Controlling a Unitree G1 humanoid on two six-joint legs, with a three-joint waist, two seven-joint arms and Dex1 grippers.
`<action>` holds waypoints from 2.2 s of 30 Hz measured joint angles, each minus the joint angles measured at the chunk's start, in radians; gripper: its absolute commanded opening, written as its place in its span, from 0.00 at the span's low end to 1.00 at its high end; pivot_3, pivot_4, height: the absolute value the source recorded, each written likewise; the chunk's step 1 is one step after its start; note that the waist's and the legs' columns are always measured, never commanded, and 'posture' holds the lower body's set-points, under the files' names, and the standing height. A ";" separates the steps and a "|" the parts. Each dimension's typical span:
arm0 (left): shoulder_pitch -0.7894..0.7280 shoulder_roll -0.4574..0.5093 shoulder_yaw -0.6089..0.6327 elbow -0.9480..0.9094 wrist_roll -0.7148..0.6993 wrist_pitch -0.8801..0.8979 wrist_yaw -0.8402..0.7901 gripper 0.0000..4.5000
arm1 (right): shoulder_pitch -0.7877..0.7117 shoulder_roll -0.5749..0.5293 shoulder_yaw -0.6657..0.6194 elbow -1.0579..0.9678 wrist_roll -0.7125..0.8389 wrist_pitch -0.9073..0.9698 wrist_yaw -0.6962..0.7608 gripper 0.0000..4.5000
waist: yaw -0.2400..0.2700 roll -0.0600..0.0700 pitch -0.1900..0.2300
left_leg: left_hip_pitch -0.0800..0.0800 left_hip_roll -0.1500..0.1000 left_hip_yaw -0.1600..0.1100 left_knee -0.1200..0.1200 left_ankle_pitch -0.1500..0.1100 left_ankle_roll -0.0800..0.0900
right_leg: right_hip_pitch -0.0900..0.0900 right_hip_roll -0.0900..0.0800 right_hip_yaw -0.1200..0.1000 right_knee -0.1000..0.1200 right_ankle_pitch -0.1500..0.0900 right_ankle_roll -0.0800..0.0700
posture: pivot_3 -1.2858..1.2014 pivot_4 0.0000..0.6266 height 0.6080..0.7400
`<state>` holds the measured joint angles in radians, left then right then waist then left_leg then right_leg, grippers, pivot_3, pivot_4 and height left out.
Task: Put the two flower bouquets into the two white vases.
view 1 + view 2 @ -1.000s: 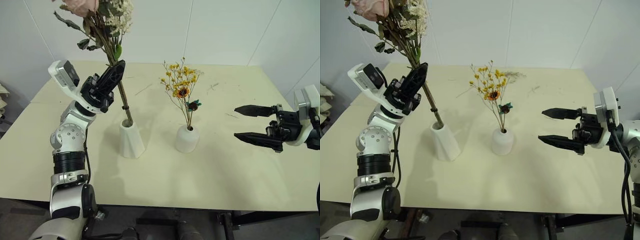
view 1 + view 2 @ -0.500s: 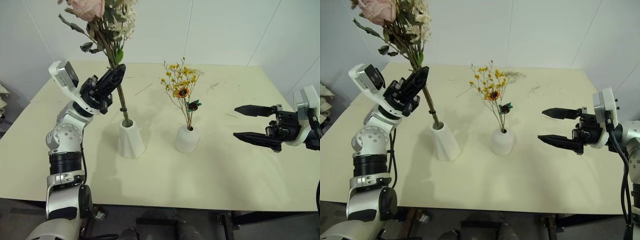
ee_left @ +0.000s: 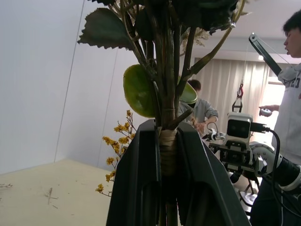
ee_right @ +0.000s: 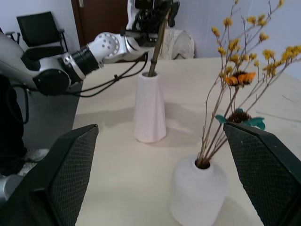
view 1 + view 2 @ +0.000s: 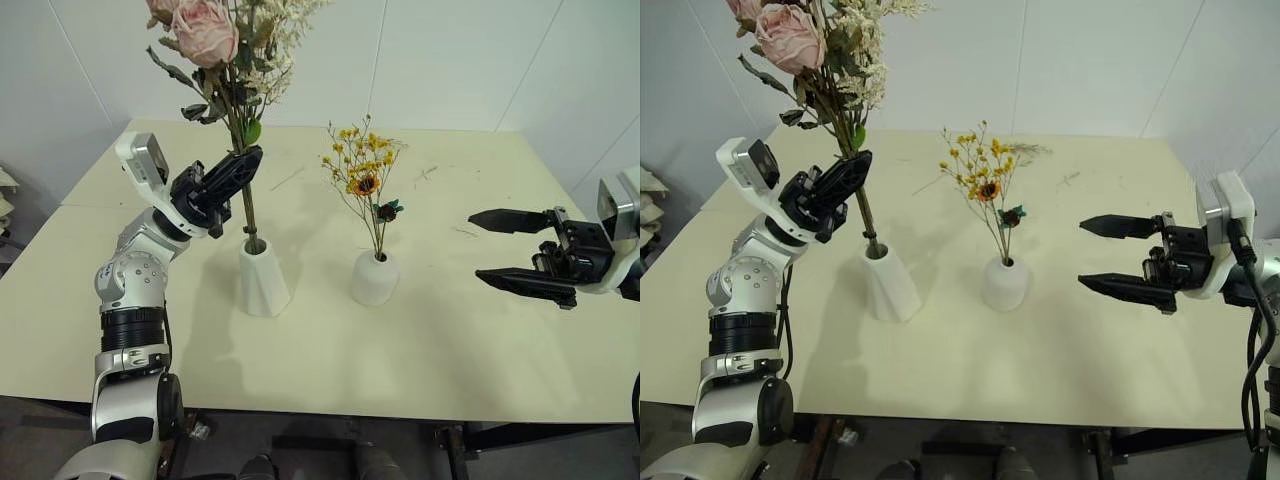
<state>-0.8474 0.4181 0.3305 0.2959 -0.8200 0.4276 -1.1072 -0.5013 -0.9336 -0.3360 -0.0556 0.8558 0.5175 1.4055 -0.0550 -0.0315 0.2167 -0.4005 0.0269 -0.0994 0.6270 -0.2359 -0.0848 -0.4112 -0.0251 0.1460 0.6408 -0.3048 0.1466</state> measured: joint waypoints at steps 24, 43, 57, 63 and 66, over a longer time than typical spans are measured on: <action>0.000 -0.001 -0.022 0.022 0.004 0.017 -0.008 0.99 | -0.044 0.013 -0.022 -0.014 0.027 0.008 -0.051 1.00 | 0.001 0.000 0.000 | -0.001 0.000 0.000 -0.001 -0.001 0.001 | 0.000 0.000 0.000 -0.004 0.000 0.000 | 0.52 0.24 1.00; -0.026 0.033 -0.153 0.030 0.199 0.025 0.134 0.99 | -0.032 0.013 -0.020 0.015 -0.040 -0.013 -0.042 1.00 | 0.000 0.000 0.000 | -0.001 0.000 0.000 -0.002 -0.001 0.001 | 0.000 0.000 0.000 -0.004 0.000 0.000 | 0.52 0.24 1.00; -0.136 0.071 -0.225 0.033 0.282 0.111 0.170 0.60 | -0.034 -0.001 -0.015 0.020 -0.062 -0.017 -0.022 1.00 | -0.001 0.001 0.001 | -0.001 0.000 0.000 -0.003 -0.001 0.001 | -0.001 0.000 0.000 -0.004 0.000 0.000 | 0.52 0.24 1.00; -0.136 0.115 -0.242 0.006 0.288 0.167 0.147 0.19 | -0.034 -0.001 -0.014 0.020 -0.069 -0.017 -0.022 1.00 | -0.001 0.001 0.001 | -0.001 0.000 0.000 -0.004 -0.001 0.001 | -0.001 0.000 0.000 -0.005 0.000 0.000 | 0.52 0.24 1.00; -0.127 0.123 -0.243 -0.025 0.288 0.184 0.139 0.03 | -0.034 -0.001 -0.013 0.020 -0.077 -0.018 -0.022 1.00 | 0.001 0.001 0.001 | -0.001 0.000 0.000 -0.004 -0.001 0.001 | -0.001 0.000 0.000 -0.004 0.000 0.000 | 0.52 0.24 1.00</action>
<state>-0.9746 0.5412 0.0877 0.2713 -0.5317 0.6119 -0.9686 -0.5350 -0.9347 -0.3490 -0.0353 0.7788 0.4993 1.3831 -0.0540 -0.0303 0.2174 -0.4018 0.0271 -0.0994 0.6230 -0.2369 -0.0838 -0.4122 -0.0254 0.1457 0.6363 -0.3048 0.1467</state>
